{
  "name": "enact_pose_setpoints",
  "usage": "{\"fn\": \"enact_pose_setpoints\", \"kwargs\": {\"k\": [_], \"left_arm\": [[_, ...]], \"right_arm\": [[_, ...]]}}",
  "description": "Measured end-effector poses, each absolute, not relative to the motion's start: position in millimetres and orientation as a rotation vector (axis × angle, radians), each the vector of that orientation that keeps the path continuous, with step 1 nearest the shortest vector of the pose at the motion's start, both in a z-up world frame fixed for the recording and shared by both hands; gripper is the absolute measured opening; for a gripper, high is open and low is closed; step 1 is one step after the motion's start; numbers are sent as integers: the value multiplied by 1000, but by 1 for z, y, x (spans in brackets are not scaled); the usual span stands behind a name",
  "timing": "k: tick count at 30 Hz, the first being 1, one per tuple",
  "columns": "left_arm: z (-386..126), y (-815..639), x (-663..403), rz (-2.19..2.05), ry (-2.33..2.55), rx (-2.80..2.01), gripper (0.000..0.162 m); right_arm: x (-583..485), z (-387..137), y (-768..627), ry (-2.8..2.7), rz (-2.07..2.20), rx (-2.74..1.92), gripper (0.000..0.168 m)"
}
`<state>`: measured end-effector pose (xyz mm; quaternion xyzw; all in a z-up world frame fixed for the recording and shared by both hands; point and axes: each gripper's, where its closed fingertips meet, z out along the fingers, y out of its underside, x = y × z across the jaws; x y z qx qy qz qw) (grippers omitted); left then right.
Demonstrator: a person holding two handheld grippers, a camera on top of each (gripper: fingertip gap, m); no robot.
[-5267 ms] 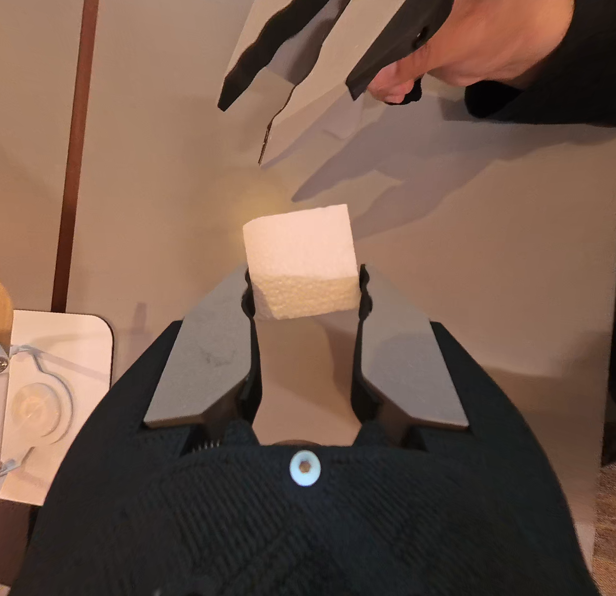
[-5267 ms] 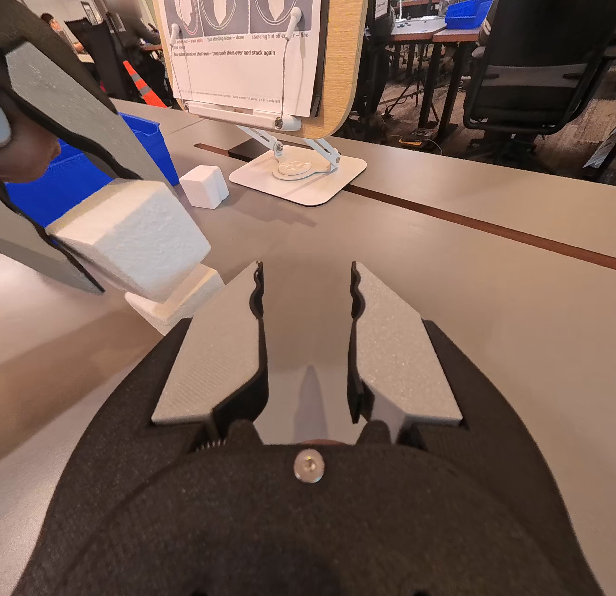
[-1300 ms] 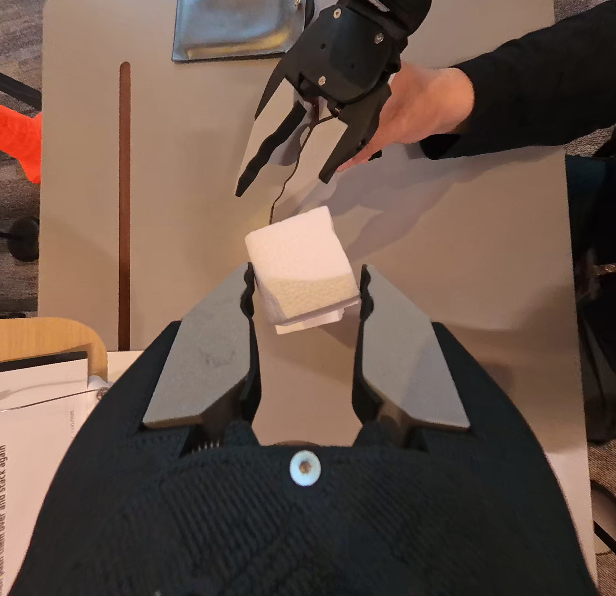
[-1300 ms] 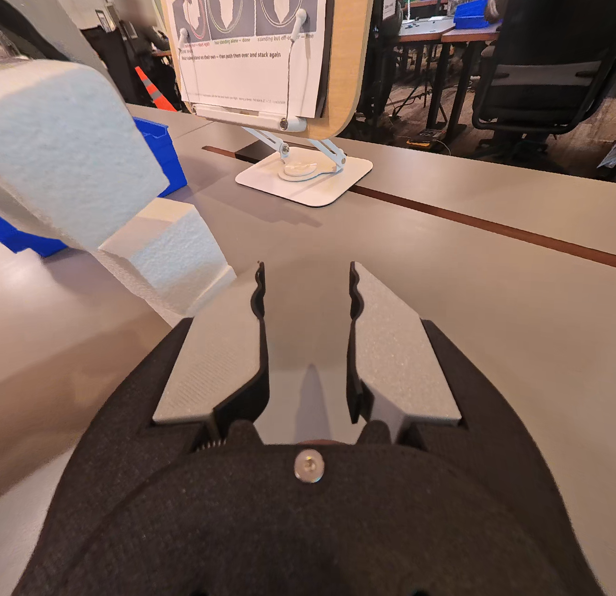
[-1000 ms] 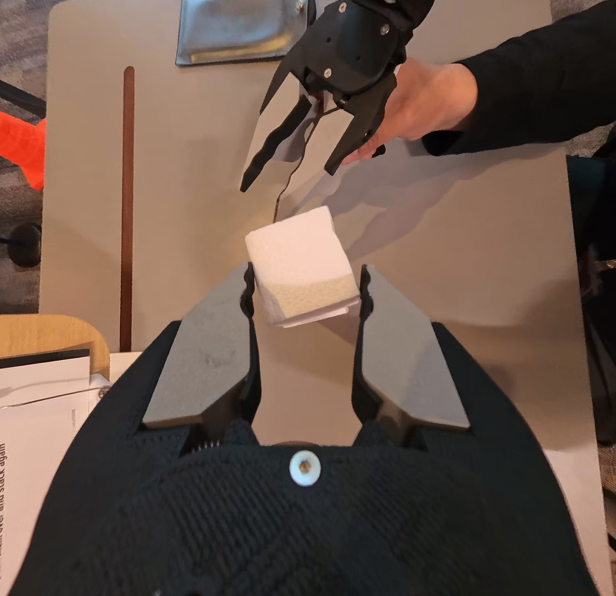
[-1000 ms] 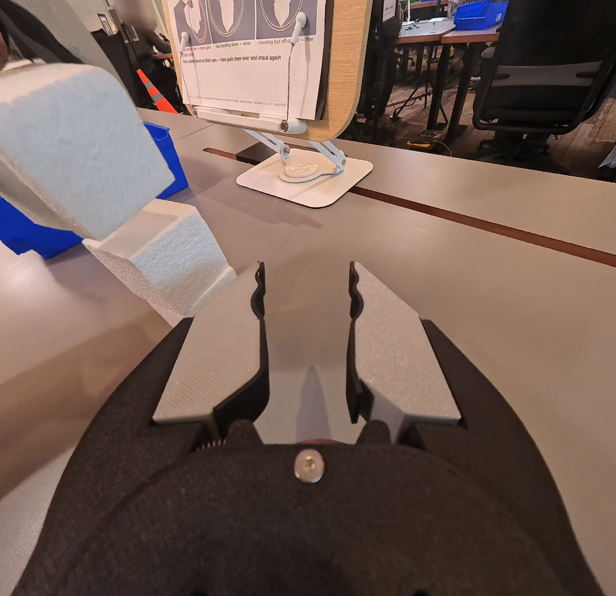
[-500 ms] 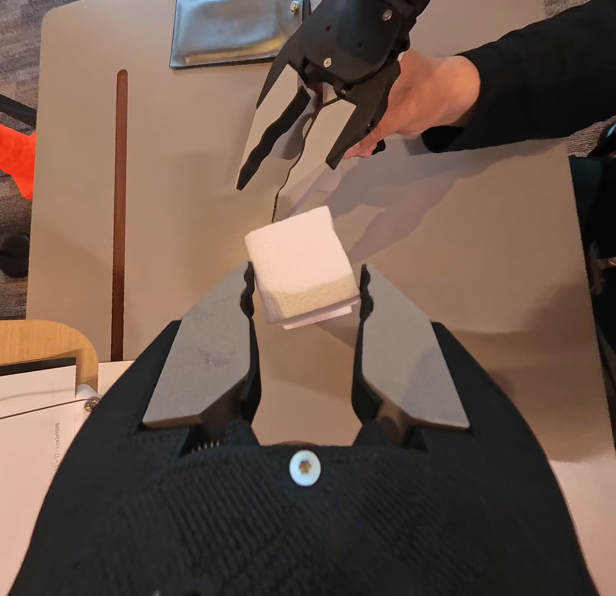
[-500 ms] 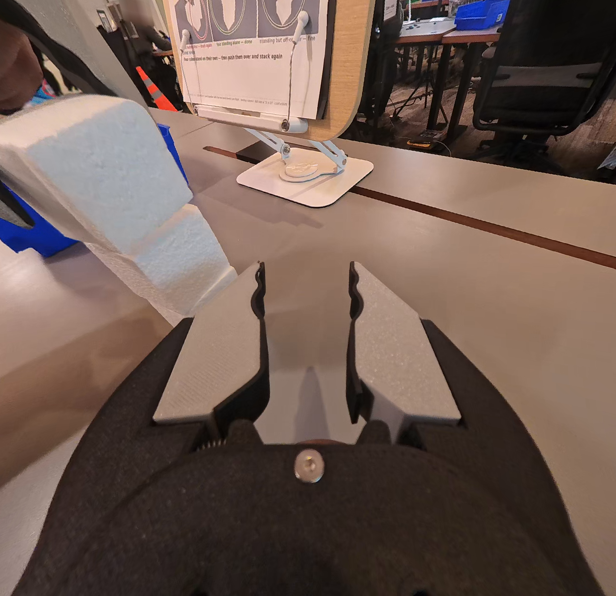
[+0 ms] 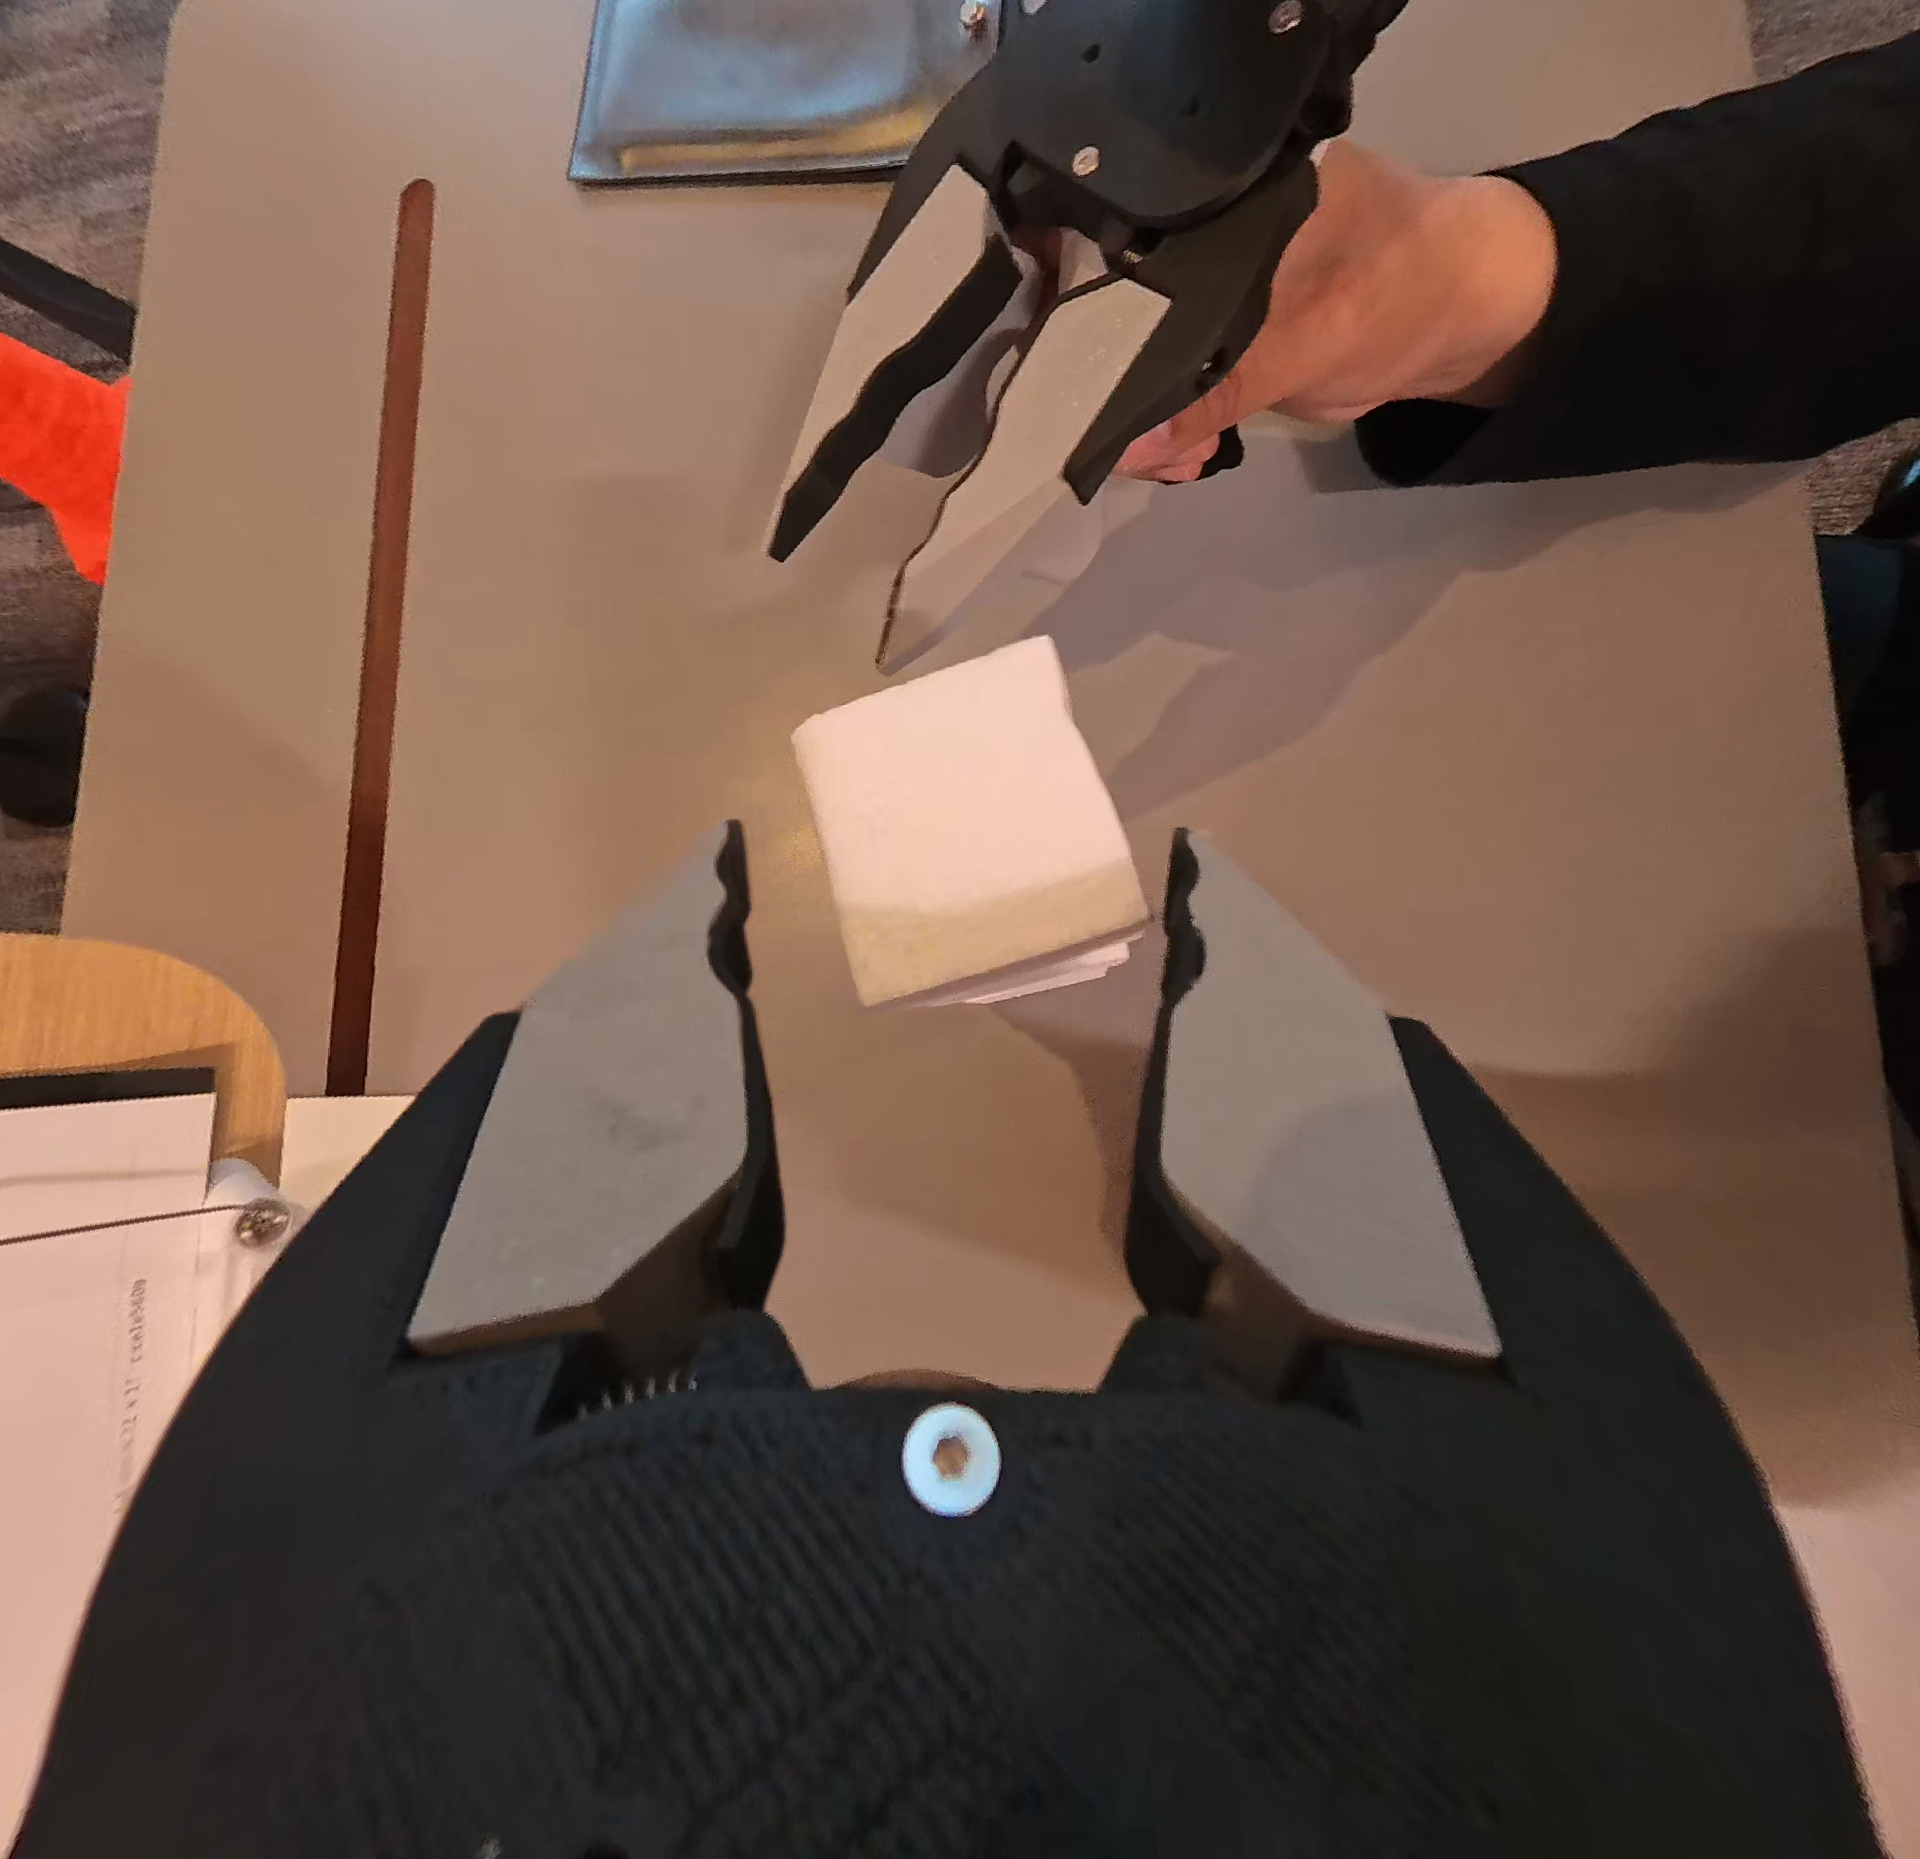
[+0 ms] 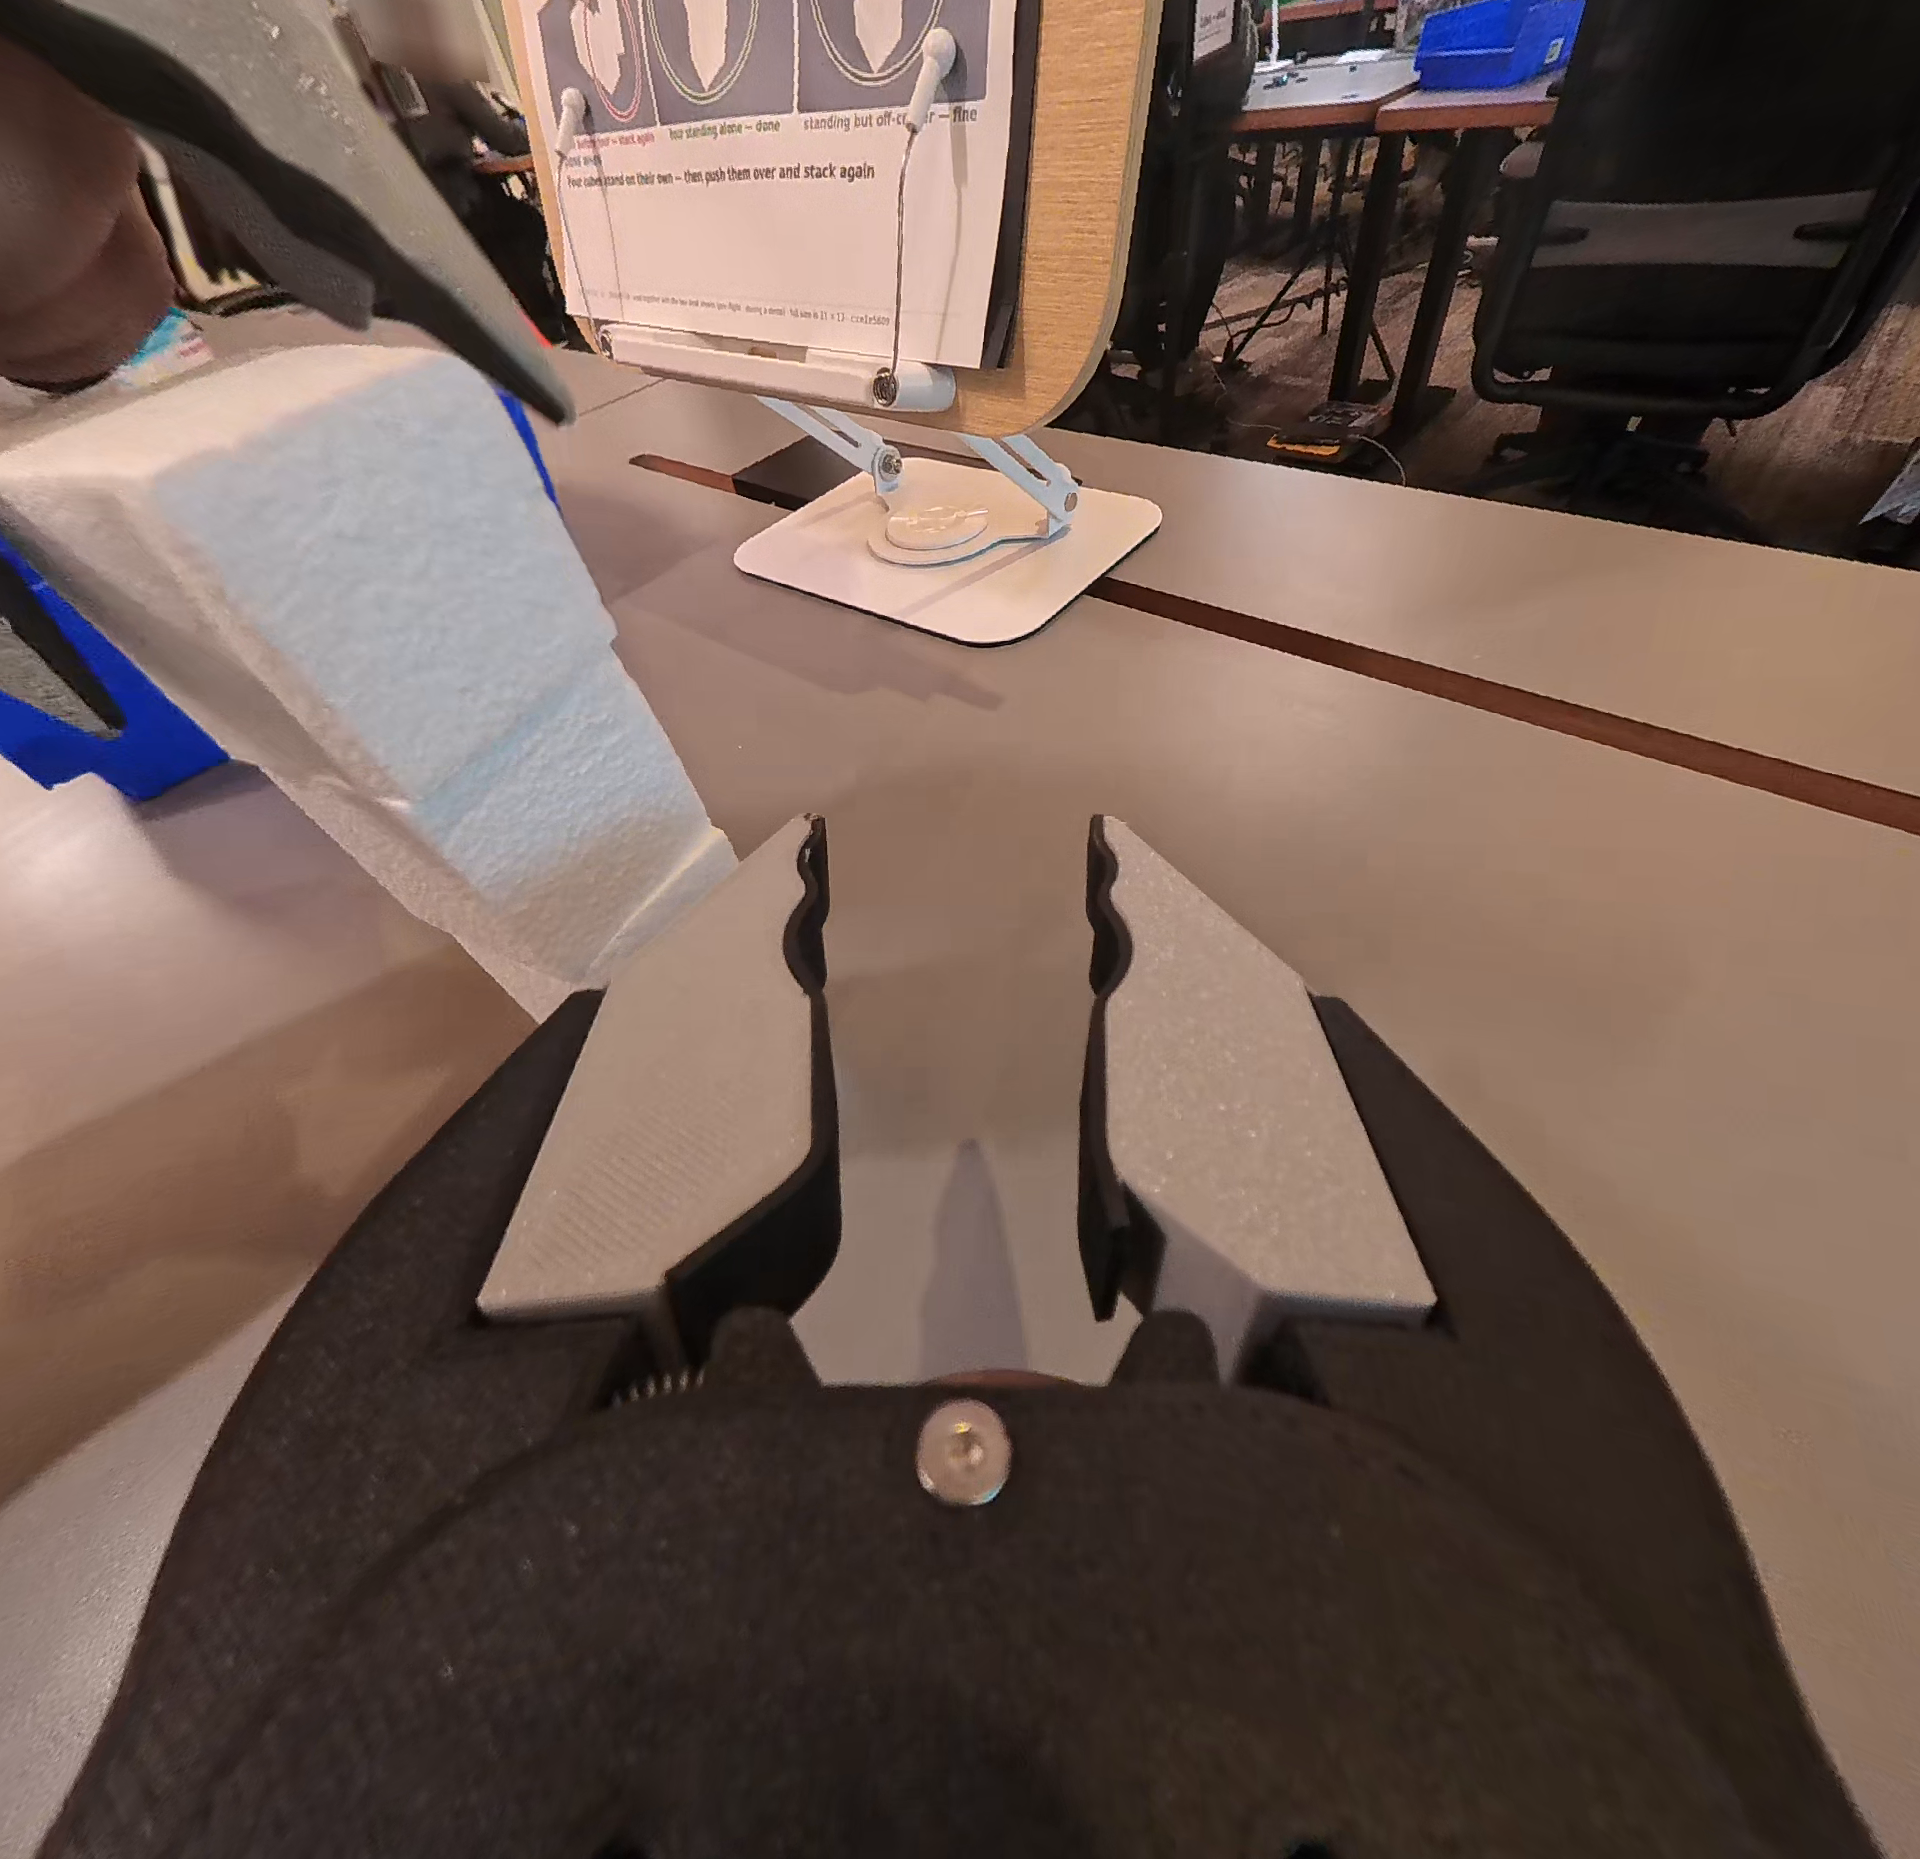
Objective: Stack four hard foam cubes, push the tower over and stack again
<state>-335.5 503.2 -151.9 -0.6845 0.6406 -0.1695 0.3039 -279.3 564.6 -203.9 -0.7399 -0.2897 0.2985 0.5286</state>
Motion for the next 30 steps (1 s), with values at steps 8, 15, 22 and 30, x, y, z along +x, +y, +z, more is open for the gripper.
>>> {"fn": "enact_pose_setpoints", "kwargs": {"k": [8,15,22,30], "left_arm": [[-123,507,-343,-454,1535,-1772,96],[-165,458,-434,-251,1156,-1819,89],[-281,465,-501,-105,743,-2182,0],[-281,525,-530,11,369,-2112,0]], "right_arm": [[-279,-204,565,-690,714,-1768,47],[-271,-197,567,-648,748,-1750,47],[-274,-206,563,-703,715,-1739,1],[-280,-242,527,-844,522,-1796,0]]}}
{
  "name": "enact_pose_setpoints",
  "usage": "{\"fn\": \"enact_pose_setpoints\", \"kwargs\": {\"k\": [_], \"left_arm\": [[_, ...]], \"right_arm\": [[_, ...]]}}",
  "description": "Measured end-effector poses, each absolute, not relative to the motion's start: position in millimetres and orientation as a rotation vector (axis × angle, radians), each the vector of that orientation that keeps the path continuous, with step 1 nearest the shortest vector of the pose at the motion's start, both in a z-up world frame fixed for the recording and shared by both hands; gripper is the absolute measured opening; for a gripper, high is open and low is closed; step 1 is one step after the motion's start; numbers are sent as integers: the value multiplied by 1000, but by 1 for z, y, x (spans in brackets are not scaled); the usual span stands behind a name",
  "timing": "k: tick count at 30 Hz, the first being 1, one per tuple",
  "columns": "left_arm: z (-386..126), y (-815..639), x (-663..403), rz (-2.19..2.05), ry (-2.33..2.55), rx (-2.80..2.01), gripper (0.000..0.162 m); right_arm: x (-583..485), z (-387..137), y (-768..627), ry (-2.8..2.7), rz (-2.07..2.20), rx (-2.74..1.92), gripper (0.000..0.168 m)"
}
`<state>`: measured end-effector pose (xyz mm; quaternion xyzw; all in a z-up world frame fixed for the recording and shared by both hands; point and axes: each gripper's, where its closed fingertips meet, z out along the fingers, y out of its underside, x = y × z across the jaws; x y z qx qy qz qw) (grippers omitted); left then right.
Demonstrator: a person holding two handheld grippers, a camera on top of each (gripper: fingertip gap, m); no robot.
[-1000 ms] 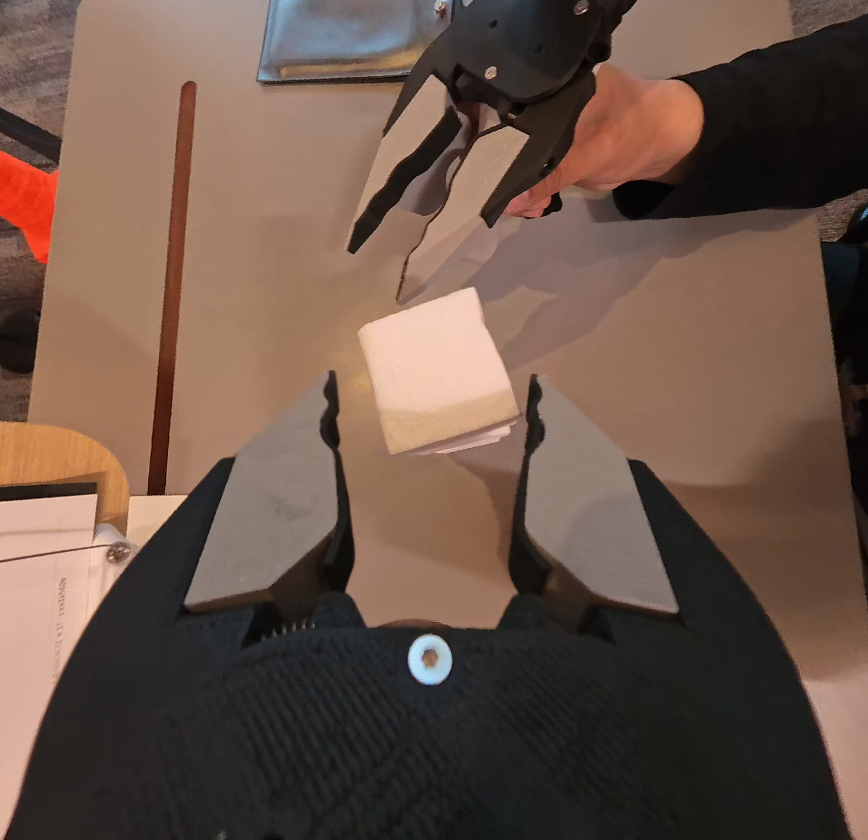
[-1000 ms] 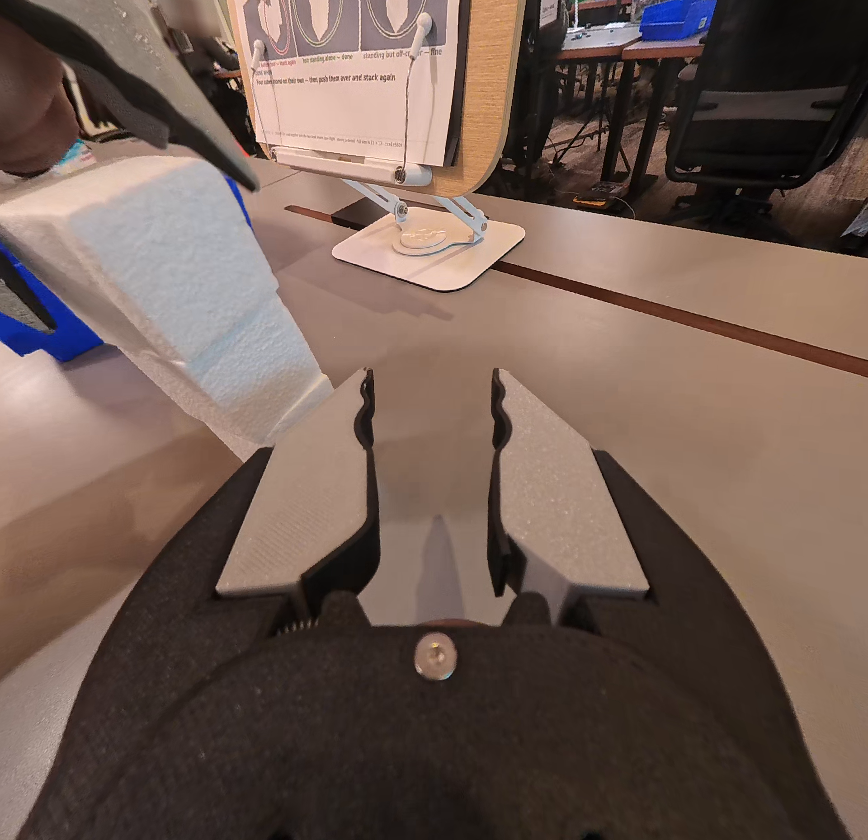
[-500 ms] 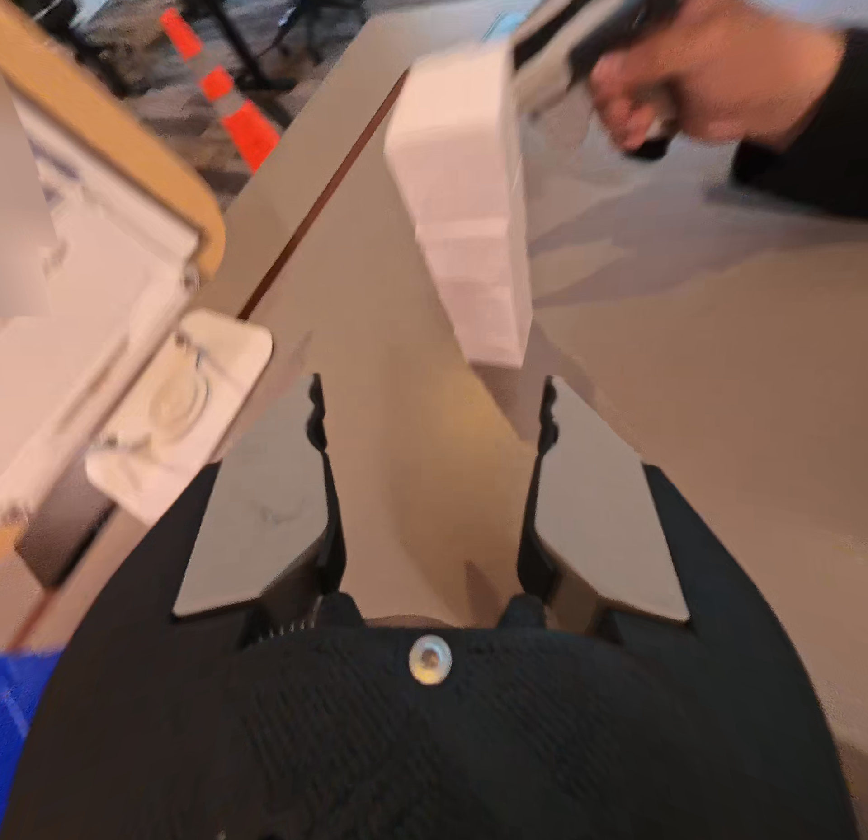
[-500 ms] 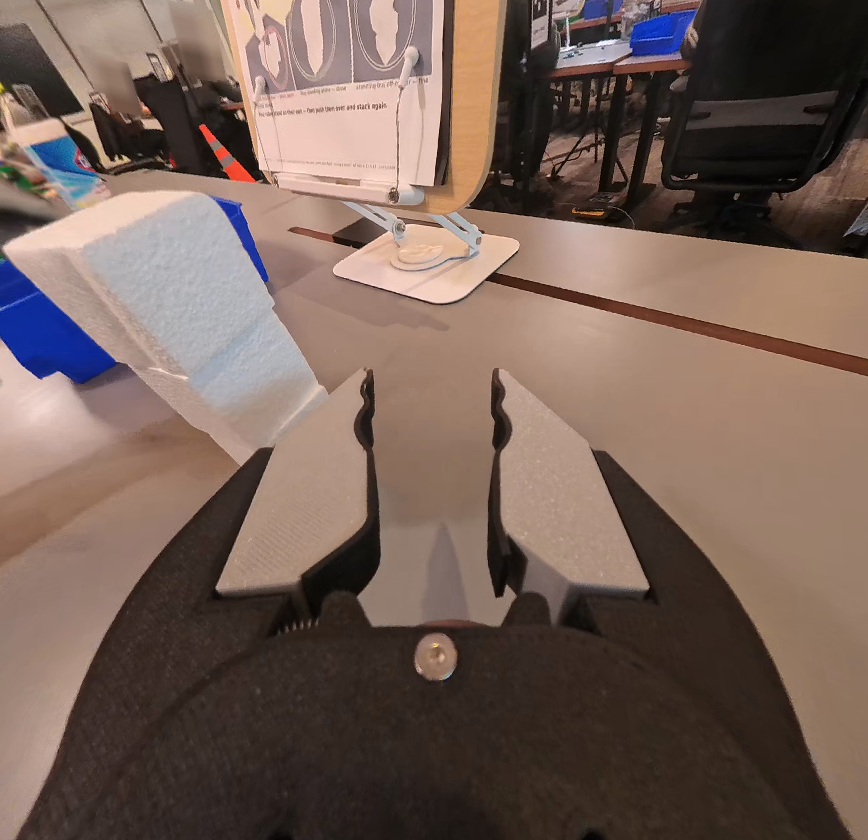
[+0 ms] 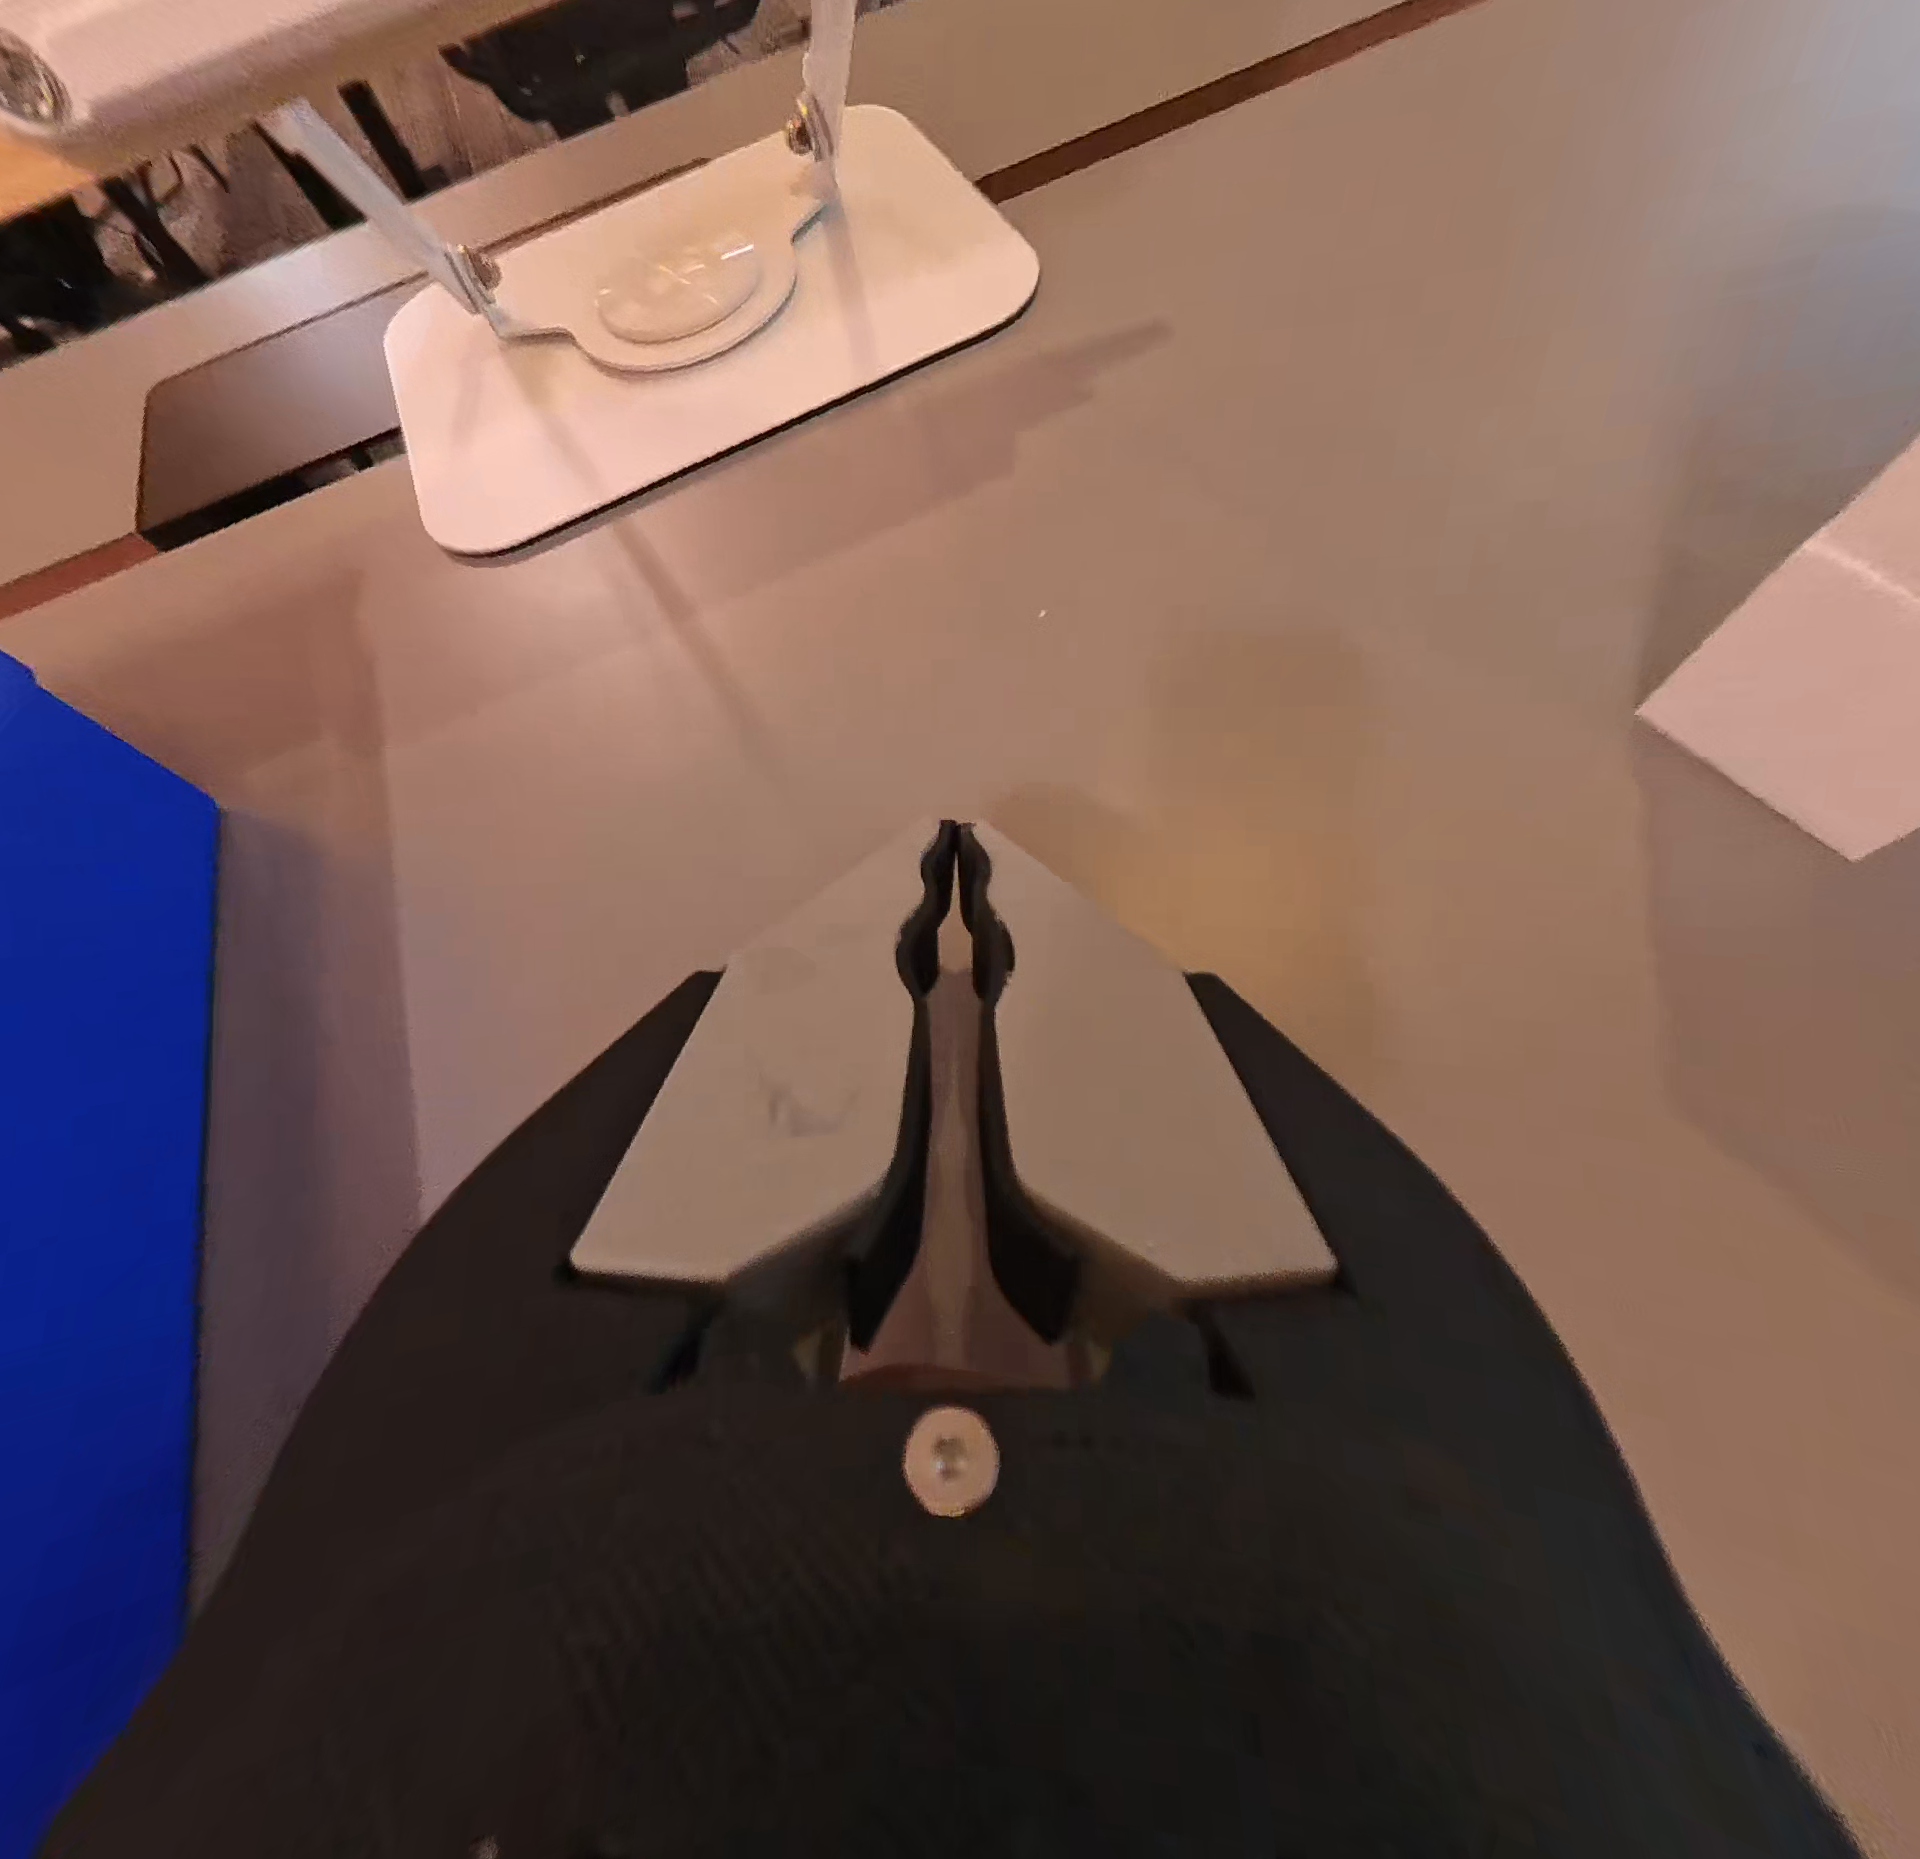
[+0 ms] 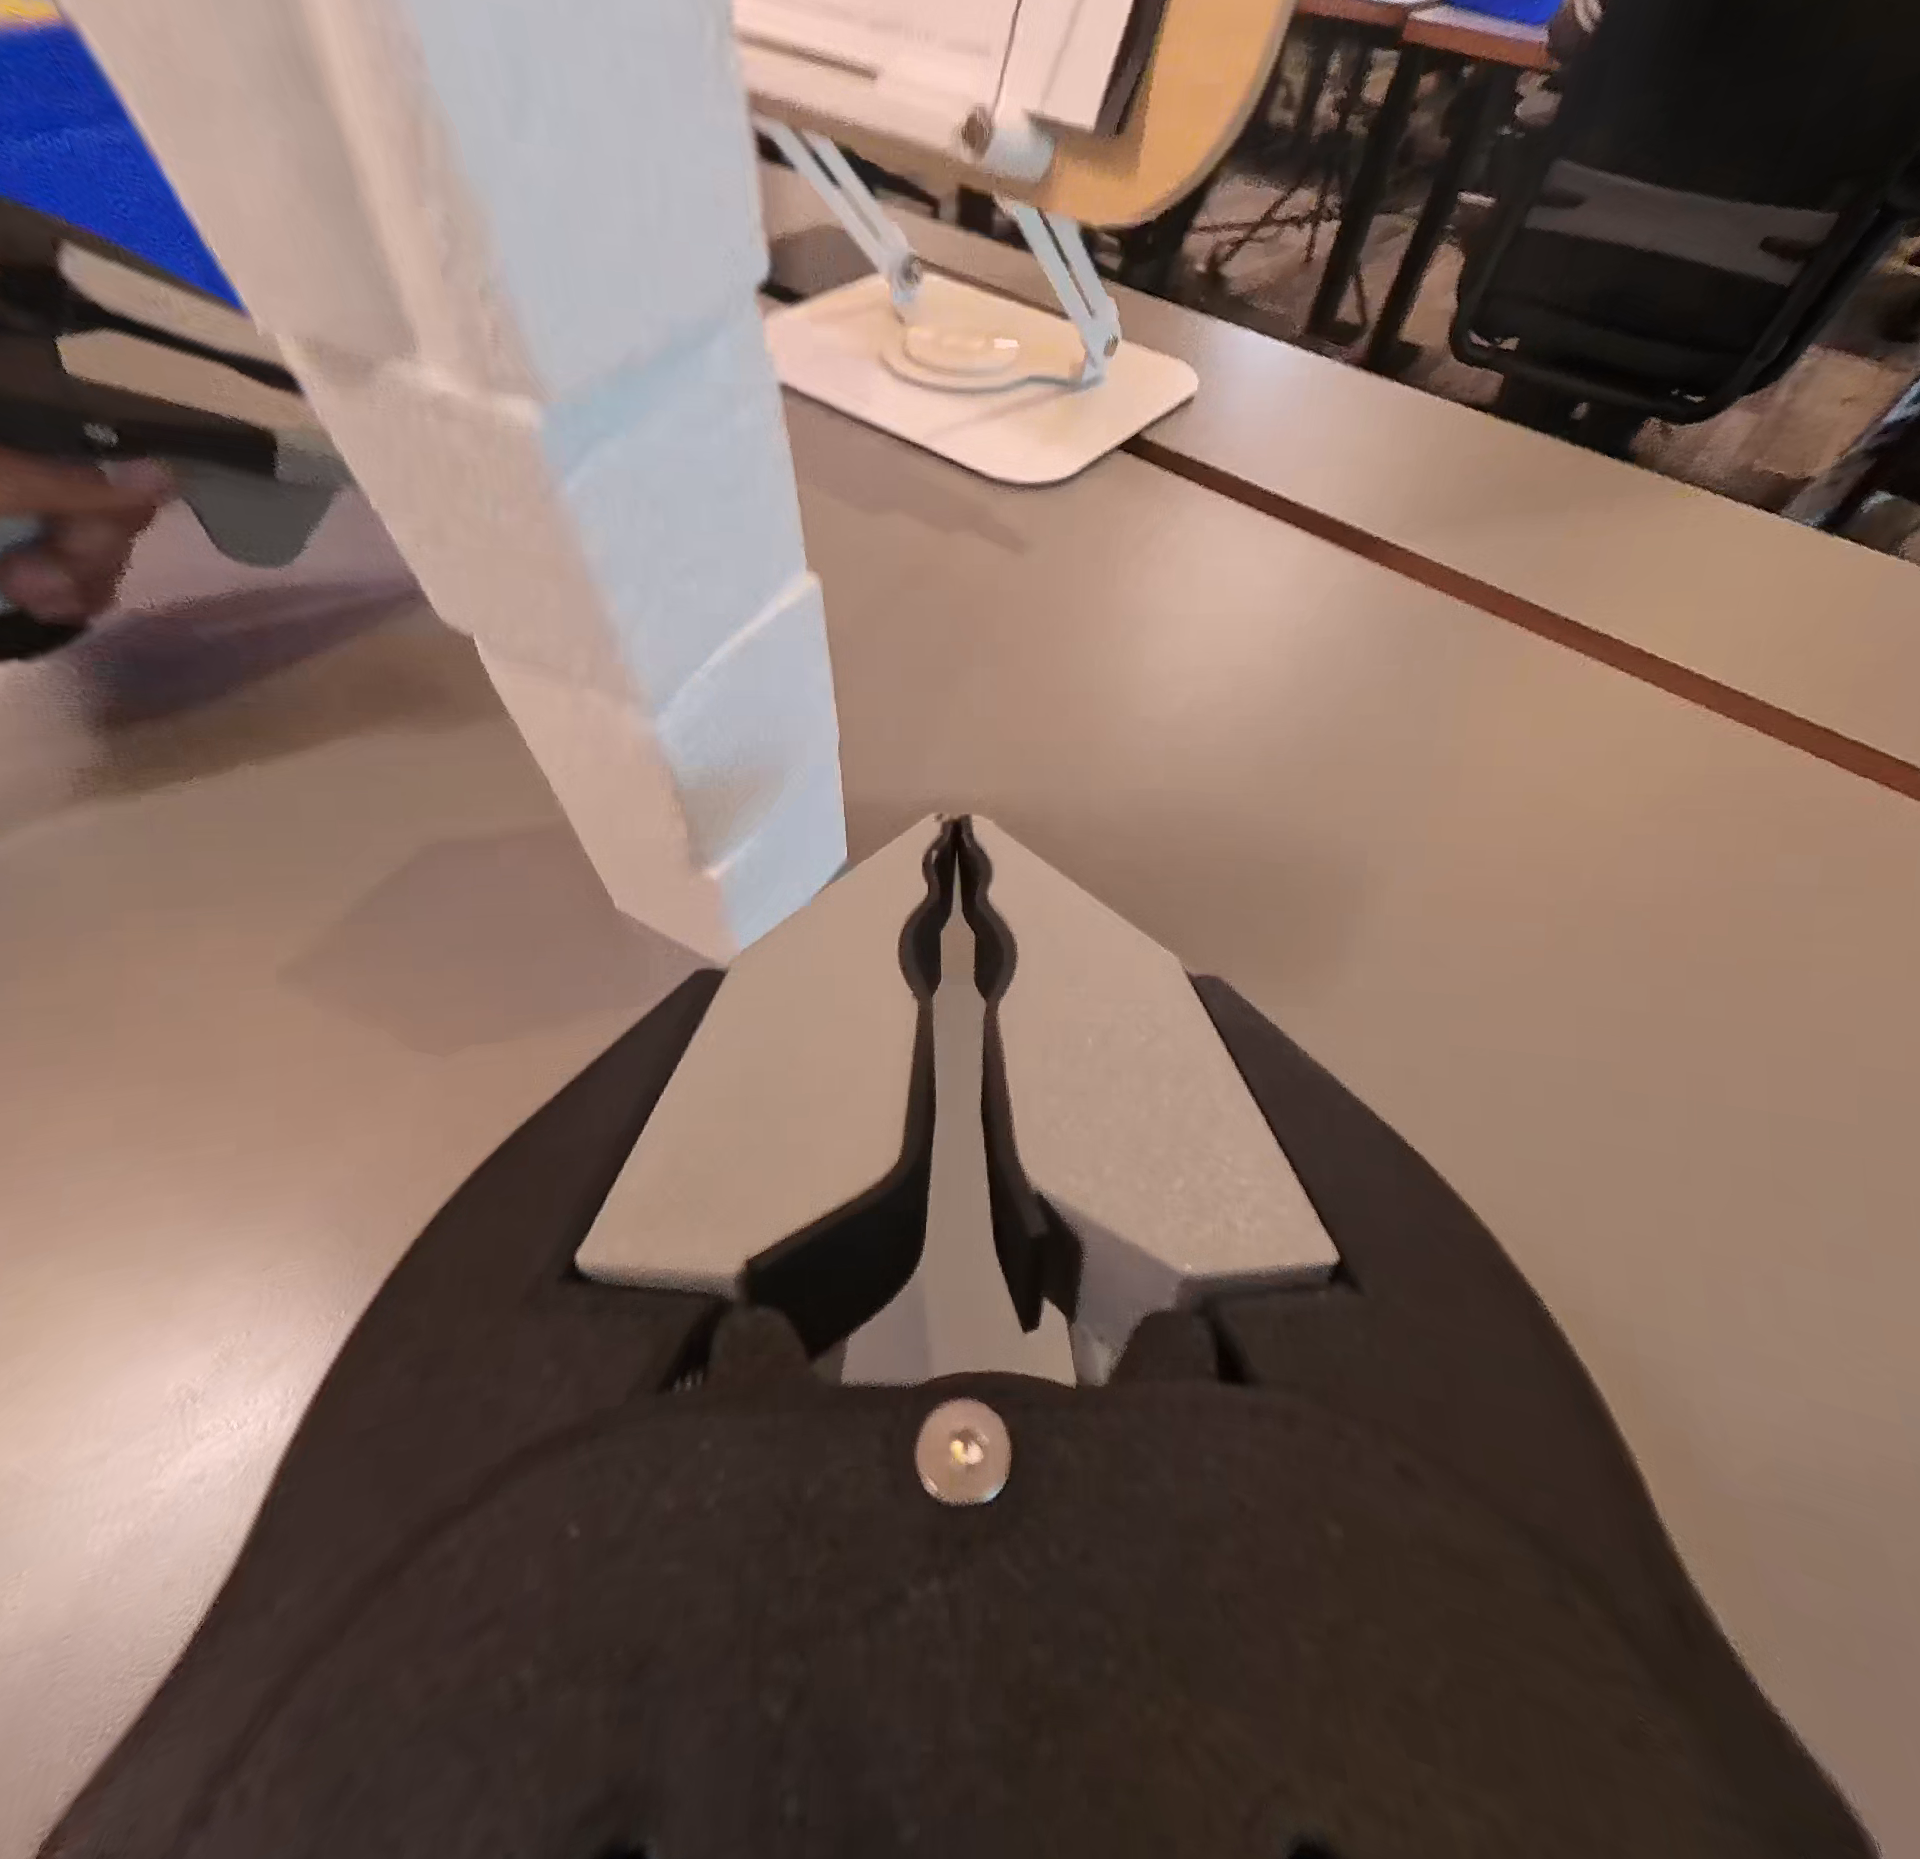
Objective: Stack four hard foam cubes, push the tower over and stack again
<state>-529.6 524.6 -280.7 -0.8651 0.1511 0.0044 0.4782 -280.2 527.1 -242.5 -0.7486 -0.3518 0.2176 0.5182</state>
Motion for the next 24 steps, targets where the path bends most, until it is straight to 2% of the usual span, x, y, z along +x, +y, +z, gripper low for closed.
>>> {"fn": "enact_pose_setpoints", "kwargs": {"k": [4,10,17,24], "left_arm": [[-295,518,-546,102,441,-2157,0],[-277,513,-565,36,301,-2132,2],[-271,510,-589,-20,169,-2128,14],[-263,509,-608,-68,69,-2088,17]], "right_arm": [[-280,-252,517,-802,408,-1840,0],[-302,-250,526,-753,159,-1864,0],[-368,-235,530,-848,151,-1827,0],[-416,-230,526,-1069,93,-1754,0]]}}
